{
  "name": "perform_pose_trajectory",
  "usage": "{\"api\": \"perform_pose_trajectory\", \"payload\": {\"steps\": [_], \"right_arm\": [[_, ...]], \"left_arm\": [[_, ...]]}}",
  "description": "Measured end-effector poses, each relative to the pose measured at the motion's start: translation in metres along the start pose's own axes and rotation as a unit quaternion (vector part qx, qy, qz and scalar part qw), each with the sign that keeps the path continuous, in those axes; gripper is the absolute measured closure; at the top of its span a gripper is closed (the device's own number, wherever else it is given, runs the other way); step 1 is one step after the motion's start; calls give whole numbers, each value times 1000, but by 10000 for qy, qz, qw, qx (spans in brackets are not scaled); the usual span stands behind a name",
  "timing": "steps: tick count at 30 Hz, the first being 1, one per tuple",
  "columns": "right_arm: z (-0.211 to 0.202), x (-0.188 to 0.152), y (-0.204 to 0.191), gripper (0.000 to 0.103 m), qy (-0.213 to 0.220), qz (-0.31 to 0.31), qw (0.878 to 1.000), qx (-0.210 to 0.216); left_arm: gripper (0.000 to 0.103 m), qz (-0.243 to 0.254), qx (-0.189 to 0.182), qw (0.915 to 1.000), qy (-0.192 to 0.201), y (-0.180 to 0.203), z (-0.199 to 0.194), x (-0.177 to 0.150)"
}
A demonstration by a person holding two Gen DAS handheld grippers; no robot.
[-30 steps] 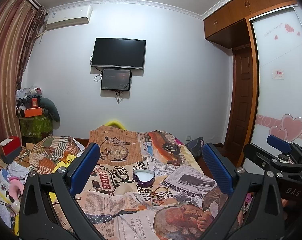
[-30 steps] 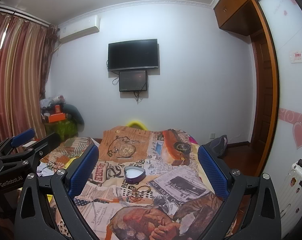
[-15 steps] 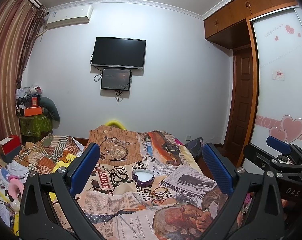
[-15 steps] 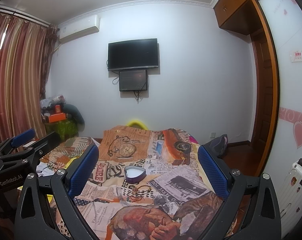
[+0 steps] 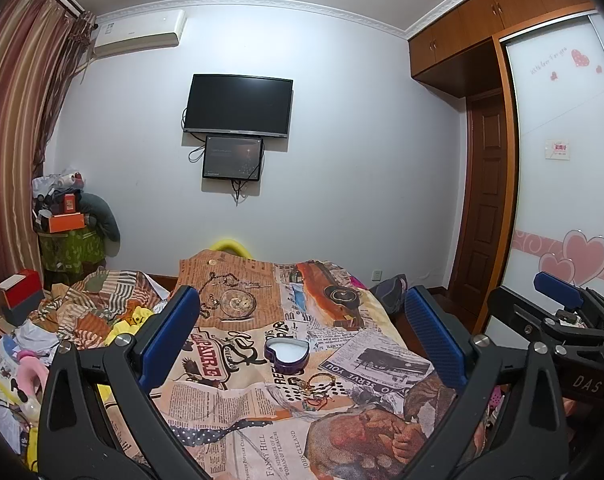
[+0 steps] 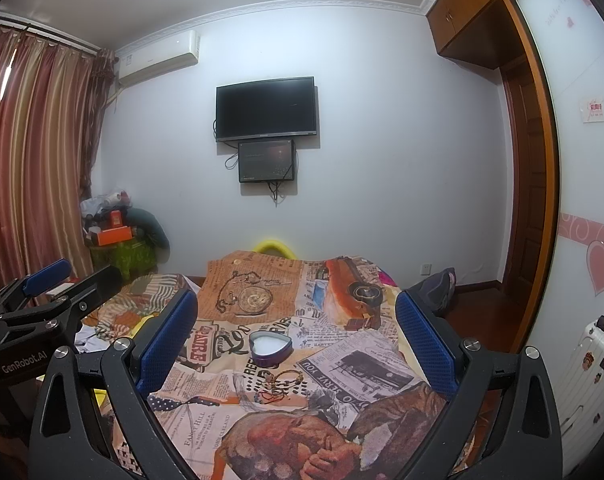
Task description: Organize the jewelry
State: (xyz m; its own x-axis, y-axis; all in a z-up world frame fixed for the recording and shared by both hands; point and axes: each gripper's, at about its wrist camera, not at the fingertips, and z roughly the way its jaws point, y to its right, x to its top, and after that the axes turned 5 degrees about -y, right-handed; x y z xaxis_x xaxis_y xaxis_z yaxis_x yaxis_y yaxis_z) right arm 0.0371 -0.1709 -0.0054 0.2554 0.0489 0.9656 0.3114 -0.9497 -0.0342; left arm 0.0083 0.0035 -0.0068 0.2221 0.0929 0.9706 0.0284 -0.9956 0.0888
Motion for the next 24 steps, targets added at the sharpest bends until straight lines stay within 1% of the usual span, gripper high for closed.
{"api": "perform_pose_trajectory", "payload": {"steps": [24], "right_arm": [[5,-3,1,5,-51,25,10000,25]], "left_arm": [[0,-14,-18,10000,-53,4,2,-3]]}}
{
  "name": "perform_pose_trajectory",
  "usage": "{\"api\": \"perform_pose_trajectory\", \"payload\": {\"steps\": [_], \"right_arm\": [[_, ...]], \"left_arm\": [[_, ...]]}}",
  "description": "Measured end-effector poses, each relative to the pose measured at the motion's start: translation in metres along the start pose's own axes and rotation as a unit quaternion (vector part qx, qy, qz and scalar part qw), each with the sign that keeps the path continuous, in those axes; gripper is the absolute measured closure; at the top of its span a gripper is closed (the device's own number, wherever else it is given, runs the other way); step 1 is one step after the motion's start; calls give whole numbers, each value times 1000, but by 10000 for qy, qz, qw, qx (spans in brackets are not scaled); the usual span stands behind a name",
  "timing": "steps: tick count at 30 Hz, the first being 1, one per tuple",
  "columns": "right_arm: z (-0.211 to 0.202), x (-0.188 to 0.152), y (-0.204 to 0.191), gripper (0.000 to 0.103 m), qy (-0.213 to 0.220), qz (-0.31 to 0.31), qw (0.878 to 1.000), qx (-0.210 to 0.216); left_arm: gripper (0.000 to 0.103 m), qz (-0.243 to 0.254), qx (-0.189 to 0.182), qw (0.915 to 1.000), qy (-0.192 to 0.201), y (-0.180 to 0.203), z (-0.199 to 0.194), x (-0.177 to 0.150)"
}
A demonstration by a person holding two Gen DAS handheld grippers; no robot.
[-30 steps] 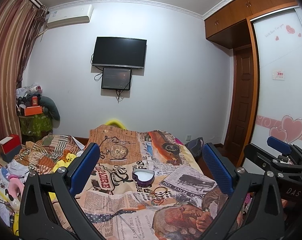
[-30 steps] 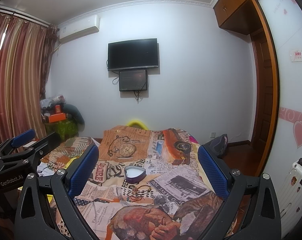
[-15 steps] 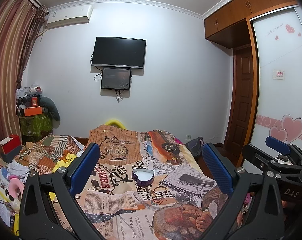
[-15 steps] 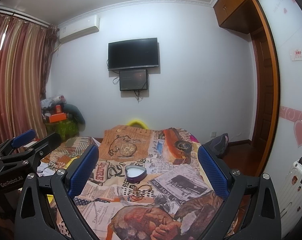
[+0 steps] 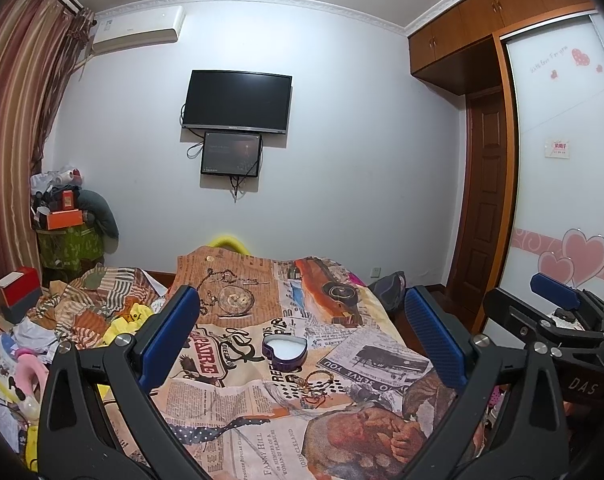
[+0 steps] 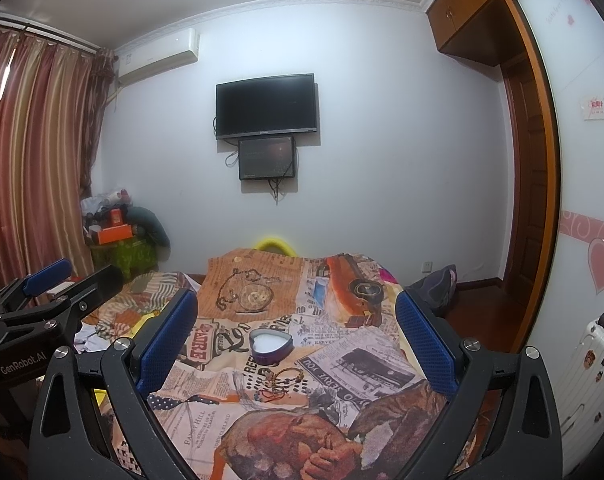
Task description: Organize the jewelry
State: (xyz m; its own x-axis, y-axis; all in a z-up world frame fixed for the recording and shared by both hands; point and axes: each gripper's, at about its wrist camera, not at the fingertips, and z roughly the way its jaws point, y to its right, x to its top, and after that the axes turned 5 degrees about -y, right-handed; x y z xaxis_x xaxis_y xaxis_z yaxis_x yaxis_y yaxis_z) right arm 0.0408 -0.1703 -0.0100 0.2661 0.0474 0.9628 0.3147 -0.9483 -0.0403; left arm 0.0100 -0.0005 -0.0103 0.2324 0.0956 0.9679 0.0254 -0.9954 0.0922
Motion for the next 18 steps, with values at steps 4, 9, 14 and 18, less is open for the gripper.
{"api": "perform_pose_trajectory", "payload": {"steps": [4,9,14,18], "right_arm": [[4,-1,-1,5,-47,16,10000,5],[11,-3,2,5,-139,50,9999,0],[28,-11,12,5,-347,80,9993,-106],[54,-27,25,5,-706,141,9969,-313]], "left_arm": [[0,-9,-6,10000,-47,-2,4,-1],[0,-41,-9,9999,-164,-5,15,-5],[0,-92,89,9987,-500,-15,43,-15],[0,-237,234,9948,-960,-29,78,-28]]}}
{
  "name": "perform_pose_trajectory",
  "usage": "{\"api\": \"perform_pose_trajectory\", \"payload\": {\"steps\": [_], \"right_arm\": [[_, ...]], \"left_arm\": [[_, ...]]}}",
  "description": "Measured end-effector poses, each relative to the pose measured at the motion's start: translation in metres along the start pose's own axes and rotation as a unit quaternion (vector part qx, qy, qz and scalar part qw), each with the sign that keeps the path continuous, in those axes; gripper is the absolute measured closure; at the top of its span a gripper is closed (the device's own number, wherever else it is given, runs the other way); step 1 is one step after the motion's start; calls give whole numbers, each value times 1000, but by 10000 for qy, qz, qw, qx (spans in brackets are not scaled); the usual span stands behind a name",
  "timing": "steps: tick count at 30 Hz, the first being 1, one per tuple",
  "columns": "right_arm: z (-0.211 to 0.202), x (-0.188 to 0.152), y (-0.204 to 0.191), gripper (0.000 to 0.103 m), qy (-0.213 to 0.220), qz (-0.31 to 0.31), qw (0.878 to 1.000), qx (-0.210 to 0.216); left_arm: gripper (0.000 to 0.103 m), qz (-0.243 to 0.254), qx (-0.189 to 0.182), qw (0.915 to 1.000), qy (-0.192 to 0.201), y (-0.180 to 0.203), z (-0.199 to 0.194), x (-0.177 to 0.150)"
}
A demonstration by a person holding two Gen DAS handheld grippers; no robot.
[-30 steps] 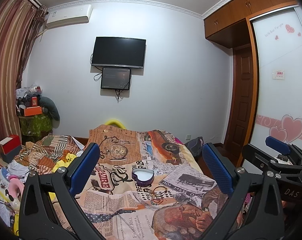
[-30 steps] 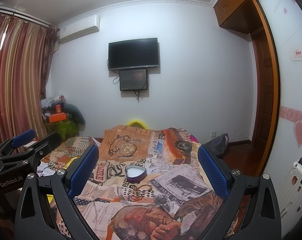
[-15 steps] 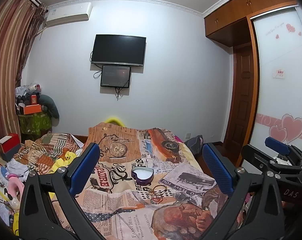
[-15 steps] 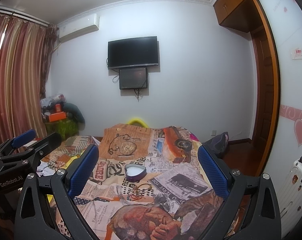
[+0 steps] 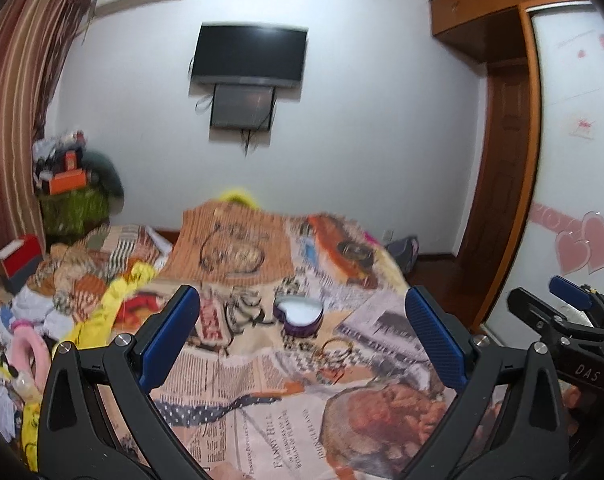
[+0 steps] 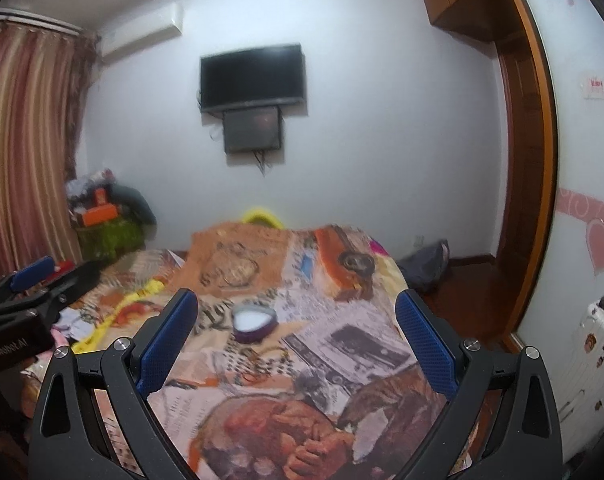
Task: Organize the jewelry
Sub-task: 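Lower both tools toward the jewelry beside the purple heart tin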
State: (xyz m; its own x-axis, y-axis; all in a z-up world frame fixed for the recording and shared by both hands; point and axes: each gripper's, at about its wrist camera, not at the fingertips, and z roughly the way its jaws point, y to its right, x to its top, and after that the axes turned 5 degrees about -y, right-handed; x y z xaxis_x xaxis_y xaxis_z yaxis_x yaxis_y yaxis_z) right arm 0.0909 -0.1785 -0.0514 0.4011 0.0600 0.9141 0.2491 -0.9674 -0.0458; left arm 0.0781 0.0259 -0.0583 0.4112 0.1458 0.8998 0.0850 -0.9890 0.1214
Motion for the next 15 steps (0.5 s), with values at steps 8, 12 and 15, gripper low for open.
{"api": "perform_pose_trajectory", "payload": {"steps": [8,12,15], "right_arm": [[73,-33,26,5,-1021,144,9939,-387],[105,-46,31,5,-1471,126,9882,-417],[124,-56,33,5,-1713,111,9845,-374]], "left_arm": [[0,-151,326,9951,-921,-21,80,-26],[3,-86,287,9899,-1387,-25,118,-45],[11,-71,163,9845,-1746,-23,144,-57]]}}
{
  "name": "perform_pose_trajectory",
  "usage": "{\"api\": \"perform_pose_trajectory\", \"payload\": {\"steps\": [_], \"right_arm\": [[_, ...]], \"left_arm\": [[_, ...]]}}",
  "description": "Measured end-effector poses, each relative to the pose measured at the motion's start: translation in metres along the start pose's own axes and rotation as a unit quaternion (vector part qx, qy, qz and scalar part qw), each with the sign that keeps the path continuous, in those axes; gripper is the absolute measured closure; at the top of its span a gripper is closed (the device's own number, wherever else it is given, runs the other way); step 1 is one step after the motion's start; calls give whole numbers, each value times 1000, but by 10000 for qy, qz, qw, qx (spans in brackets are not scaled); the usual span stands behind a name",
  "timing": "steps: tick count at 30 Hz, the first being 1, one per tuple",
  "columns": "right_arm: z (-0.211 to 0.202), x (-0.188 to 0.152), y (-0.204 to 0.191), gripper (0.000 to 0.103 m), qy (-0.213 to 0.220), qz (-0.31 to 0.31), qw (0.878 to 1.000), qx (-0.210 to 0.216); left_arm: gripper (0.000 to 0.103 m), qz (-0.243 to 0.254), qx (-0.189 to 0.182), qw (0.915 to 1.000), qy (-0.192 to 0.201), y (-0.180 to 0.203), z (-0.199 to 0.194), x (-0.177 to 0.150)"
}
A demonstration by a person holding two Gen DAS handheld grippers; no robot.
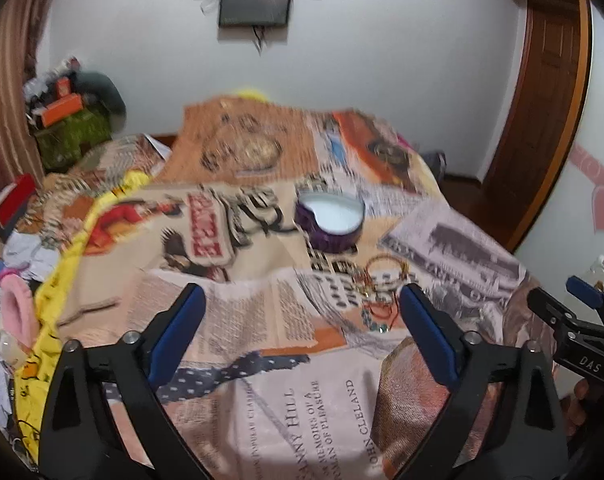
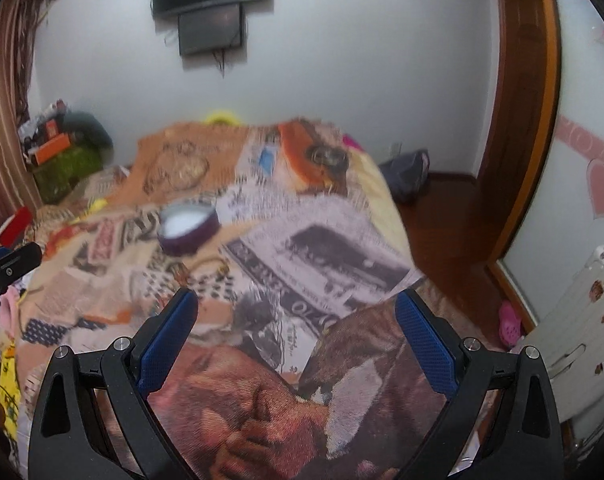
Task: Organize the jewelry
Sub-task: 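Lower both tools toward the jewelry beside the purple heart tin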
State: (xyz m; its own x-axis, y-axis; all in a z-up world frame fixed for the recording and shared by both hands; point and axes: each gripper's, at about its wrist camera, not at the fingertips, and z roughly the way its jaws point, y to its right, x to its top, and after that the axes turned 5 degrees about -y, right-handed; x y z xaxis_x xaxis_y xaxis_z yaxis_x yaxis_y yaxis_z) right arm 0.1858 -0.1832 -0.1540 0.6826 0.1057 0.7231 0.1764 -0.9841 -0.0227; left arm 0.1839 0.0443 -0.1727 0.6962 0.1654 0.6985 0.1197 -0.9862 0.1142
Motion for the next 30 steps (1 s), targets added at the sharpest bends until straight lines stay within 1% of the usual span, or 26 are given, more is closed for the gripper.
{"api": "perform_pose_trajectory", "payload": {"steps": [1,5,8,11,13,14,16,17,19,20,21,22,23,25,28,30], "right_arm": [[7,-1,0,5,-68,-32,10000,-2],[26,-1,-1,5,-224,-139,9996,136],[40,1,-4,5,-308,-238,9989,251],[52,1,-6,10,-401,-357,9979,357],[60,2,-9,15,-492,-405,9968,473],[63,3,-9,17,-530,-417,9963,529],[71,5,-11,27,-619,-462,9947,678],[75,7,-13,29,-668,-527,9935,752],[80,10,-17,40,-703,-626,9922,822],[83,12,-19,43,-719,-666,9914,869],[86,13,-22,48,-746,-720,9900,953],[88,14,-25,52,-779,-769,9885,1047],[91,15,-28,53,-811,-805,9871,1123],[96,16,-32,57,-862,-864,9853,1198],[106,16,-40,63,-963,-981,9833,1196],[112,17,-42,65,-1062,-1004,9817,1223]], "left_arm": [[15,11,-52,9999,-128,1,9,0],[20,125,-315,9979,-548,10,40,-2],[28,308,-557,9941,-873,21,62,-3],[32,441,-693,9904,-1109,29,77,-4],[35,525,-709,9885,-1226,34,85,-4],[39,549,-715,9880,-1257,36,88,-4],[45,602,-734,9863,-1351,38,93,-5],[46,615,-745,9852,-1418,38,96,-6],[55,594,-790,9839,-1487,37,99,-8],[57,559,-842,9834,-1509,36,101,-8],[57,536,-861,9835,-1501,34,101,-8],[60,507,-884,9836,-1486,33,102,-8],[64,494,-897,9837,-1480,33,102,-7],[66,463,-954,9833,-1482,32,103,-7],[70,458,-1012,9828,-1472,31,105,-8],[73,456,-1039,9826,-1473,31,106,-8]]}}
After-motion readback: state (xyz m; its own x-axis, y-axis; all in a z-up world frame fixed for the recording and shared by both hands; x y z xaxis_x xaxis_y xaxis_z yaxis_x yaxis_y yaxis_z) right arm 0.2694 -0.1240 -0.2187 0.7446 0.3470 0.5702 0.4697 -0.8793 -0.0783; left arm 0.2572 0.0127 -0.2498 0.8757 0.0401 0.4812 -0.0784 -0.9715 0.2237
